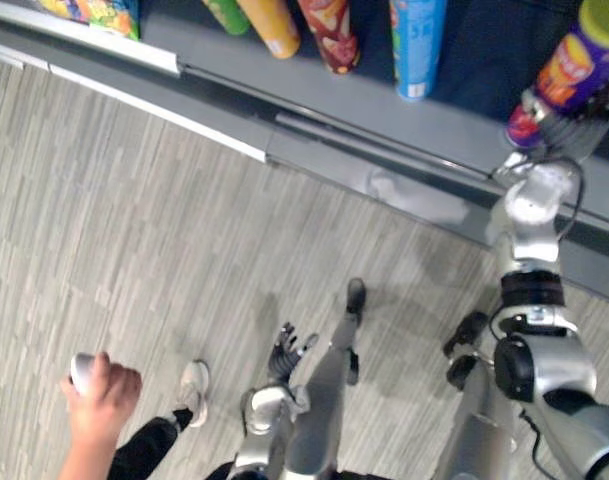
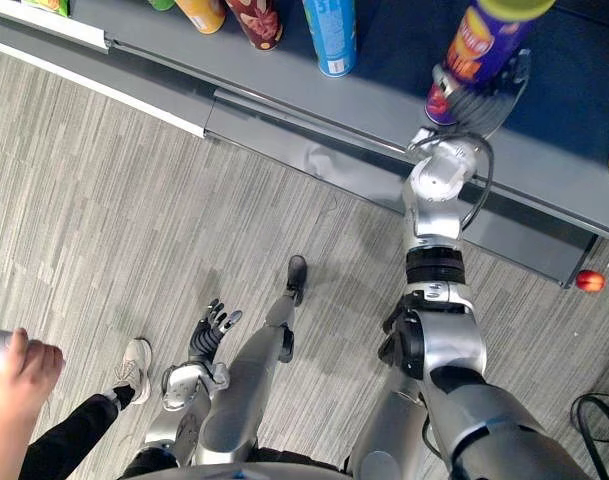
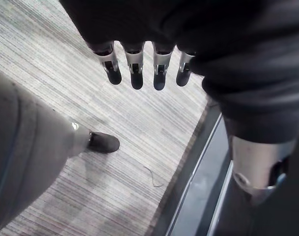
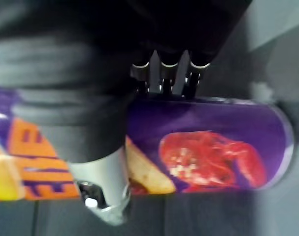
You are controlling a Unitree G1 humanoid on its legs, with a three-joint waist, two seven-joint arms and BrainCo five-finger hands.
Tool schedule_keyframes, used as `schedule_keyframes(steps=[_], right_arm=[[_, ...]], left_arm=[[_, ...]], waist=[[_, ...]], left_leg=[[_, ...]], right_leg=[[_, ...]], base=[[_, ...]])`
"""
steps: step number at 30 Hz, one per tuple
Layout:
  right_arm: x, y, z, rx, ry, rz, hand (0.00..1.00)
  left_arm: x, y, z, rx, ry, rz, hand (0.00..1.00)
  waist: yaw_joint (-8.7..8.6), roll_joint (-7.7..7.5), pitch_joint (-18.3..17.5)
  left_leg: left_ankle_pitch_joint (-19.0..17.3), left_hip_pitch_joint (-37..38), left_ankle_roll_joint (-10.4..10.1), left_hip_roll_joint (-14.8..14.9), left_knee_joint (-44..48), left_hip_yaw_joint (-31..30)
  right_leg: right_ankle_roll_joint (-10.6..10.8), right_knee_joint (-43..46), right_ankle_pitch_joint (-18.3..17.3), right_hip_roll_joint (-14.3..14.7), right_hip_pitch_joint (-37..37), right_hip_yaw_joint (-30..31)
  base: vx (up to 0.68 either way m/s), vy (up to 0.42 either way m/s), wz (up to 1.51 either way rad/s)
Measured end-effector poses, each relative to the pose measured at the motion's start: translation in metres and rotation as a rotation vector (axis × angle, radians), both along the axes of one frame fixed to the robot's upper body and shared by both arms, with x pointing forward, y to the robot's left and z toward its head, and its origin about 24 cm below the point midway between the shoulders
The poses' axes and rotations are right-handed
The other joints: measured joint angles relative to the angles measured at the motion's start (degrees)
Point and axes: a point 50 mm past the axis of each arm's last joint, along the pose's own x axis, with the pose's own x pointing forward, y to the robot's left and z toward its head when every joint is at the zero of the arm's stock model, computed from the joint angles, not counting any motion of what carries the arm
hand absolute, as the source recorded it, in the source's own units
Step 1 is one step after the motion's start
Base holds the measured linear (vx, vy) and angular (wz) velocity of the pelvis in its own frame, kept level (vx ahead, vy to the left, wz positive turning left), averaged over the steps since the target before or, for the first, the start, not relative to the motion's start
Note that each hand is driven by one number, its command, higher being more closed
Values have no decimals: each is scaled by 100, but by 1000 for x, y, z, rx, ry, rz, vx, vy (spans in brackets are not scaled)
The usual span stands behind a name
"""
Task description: Put the gum and the chips on the shelf.
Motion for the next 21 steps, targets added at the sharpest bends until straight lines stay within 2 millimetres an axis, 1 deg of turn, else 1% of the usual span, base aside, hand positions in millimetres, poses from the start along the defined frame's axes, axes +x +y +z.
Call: schedule_keyframes(steps=[2,6,8,10,11,12,13,15,16,17,18,19,20,21], right_arm=[[0,5,-15,23,36,24,0],[0,8,-28,-1,77,47,0],[-2,10,-45,-12,127,63,0],[-3,17,-55,-13,154,89,0],[-4,22,-65,-11,183,114,0],[-4,23,-68,-13,194,122,0],[-5,28,-77,-10,219,139,0],[-9,30,-93,-1,262,153,0],[-13,28,-105,10,298,150,0],[-15,26,-112,12,320,147,0],[-19,25,-128,30,372,152,0],[-25,24,-145,52,419,153,0],[-29,24,-153,62,443,153,0],[-35,25,-169,84,495,164,0]], left_arm=[[0,0,0,-1,0,0,0],[0,-2,0,-9,2,2,0],[-2,-5,-3,-23,14,9,0],[-3,-4,-6,-23,31,10,0],[-6,-4,-9,-24,50,4,0],[-7,-4,-11,-25,57,3,0],[-10,-3,-15,-25,75,2,0],[-13,-1,-20,-21,101,8,0],[-14,3,-22,-20,113,19,0],[-15,4,-24,-21,125,24,0],[-16,8,-27,-20,139,39,0],[-17,12,-30,-16,159,56,0],[-18,13,-32,-16,169,65,0],[-21,18,-36,-15,193,83,0]], waist=[[-34,-1,-5],[-61,-13,-48],[-60,-25,-53],[-74,-58,-68],[-119,-84,-80],[-147,-85,-81],[-186,-97,-84],[-203,-167,-115],[-215,-213,-129],[-216,-227,-133],[-221,-284,-170],[-256,-342,-193],[-301,-369,-206],[-363,-434,-239]], left_leg=[[0,0,1,15,50,12],[-81,21,-2,75,221,29],[-158,85,-32,132,344,40],[-204,119,-67,179,381,55],[-221,191,-84,231,383,70],[-223,229,-86,248,382,80],[-231,302,-95,280,380,107],[-267,422,-104,321,376,166],[-288,519,-107,349,375,176],[-299,577,-114,369,374,176],[-326,678,-132,407,377,183],[-347,816,-153,431,376,185],[-363,881,-162,442,374,186],[-402,1028,-176,469,374,203]], right_leg=[[-1,-2,1,17,21,6],[-4,-20,1,74,121,3],[-26,-35,-13,129,231,2],[-46,-47,-36,177,279,-3],[-49,-59,-77,223,351,-13],[-50,-64,-78,240,393,-14],[-69,-92,-90,273,464,-20],[-79,-122,-97,297,557,-30],[-78,-138,-96,326,653,-31],[-75,-158,-94,350,723,-36],[-75,-213,-94,398,844,-47],[-86,-245,-105,425,990,-62],[-83,-271,-117,443,1067,-65],[-88,-336,-121,480,1239,-75]], base=[[9,-48,-4],[-12,-52,-5],[-43,-77,-11],[-37,-72,-12],[-41,-92,-9],[-37,-89,-11],[-28,-88,-14],[-12,-69,-17],[6,-54,-10],[18,-68,-10],[27,-59,-8],[31,-54,-7],[40,-44,-6],[45,-34,-16]])
